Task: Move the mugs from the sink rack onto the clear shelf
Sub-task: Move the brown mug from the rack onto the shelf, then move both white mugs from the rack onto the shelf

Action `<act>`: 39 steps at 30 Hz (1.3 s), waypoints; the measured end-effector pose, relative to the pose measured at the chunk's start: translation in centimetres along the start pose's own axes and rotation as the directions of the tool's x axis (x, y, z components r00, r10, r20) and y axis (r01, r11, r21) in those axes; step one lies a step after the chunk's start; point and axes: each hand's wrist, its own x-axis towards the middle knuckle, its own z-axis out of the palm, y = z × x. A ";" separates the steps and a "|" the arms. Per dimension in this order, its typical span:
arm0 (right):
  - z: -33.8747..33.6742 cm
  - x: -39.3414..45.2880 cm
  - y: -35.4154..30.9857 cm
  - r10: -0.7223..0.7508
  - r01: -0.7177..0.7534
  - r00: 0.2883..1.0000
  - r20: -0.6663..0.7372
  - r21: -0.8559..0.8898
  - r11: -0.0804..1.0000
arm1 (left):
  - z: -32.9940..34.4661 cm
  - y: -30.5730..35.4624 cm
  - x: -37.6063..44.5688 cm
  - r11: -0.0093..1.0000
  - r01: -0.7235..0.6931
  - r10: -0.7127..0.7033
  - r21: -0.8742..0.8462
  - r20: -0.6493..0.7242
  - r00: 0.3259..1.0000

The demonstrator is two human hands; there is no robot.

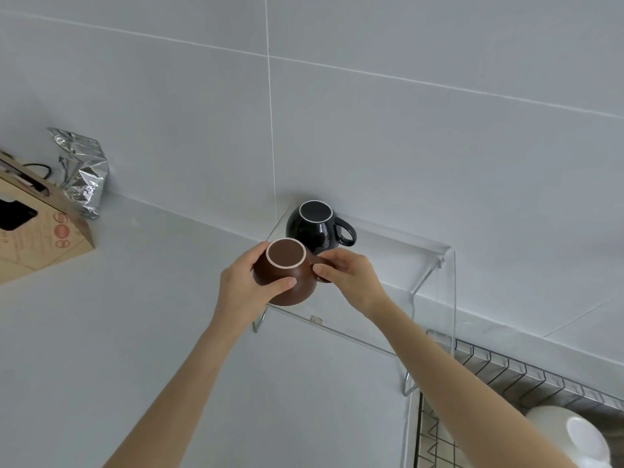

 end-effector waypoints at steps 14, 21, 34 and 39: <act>-10.2 -7.4 -0.4 -0.087 0.096 0.944 -0.319 0.012 0.995 | 6.5 5.9 -5.1 0.767 -0.534 0.478 0.356 0.239 0.845; -18.0 -15.5 6.1 0.074 -0.148 0.862 -0.501 -0.111 0.983 | 16.3 7.7 -11.1 0.578 -0.804 0.608 0.140 0.584 0.538; -21.6 -20.4 17.4 0.371 -0.504 0.815 -0.446 -0.229 0.833 | 27.6 1.6 -15.4 0.886 -0.411 0.112 0.215 0.759 0.641; -21.7 -19.8 20.5 0.419 -0.546 0.819 -0.391 -0.312 0.777 | 31.1 -0.7 -14.6 0.872 -0.346 -0.032 0.345 0.747 0.664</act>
